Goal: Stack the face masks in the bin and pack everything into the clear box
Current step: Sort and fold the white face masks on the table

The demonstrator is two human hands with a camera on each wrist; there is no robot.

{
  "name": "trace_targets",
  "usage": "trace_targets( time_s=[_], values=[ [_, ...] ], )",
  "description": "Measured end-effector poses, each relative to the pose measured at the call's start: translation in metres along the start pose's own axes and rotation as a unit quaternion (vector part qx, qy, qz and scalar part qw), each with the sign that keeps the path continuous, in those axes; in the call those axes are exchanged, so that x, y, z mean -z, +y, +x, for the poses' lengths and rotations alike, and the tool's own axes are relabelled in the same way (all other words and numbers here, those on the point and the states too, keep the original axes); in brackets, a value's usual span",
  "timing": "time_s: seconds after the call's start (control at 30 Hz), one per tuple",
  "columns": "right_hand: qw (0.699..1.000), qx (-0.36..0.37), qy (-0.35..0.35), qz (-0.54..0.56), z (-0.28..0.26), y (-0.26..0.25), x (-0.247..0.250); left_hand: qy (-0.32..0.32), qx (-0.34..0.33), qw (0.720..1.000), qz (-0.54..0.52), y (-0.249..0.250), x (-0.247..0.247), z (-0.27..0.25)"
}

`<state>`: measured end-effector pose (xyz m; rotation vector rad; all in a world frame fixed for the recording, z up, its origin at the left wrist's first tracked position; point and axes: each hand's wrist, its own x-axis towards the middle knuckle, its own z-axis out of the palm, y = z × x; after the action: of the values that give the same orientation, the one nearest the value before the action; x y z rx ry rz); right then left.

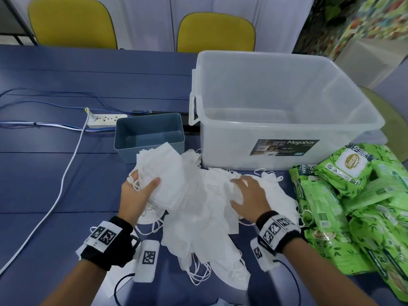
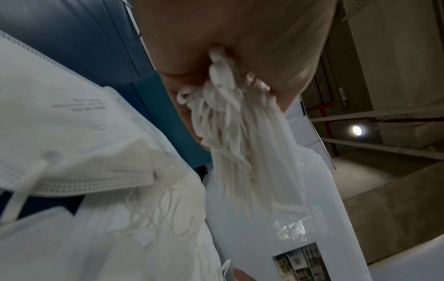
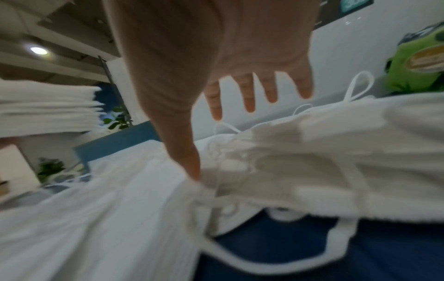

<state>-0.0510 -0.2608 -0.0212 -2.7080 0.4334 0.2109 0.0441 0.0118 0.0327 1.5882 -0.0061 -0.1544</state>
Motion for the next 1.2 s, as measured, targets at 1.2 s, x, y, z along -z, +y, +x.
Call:
trace_targets(
  time_s=[1.2],
  values=[
    [0.832, -0.036, 0.212, 0.511, -0.022, 0.023, 0.063, -0.078, 0.008, 0.997, 0.024, -0.003, -0.021, -0.003]
  ],
)
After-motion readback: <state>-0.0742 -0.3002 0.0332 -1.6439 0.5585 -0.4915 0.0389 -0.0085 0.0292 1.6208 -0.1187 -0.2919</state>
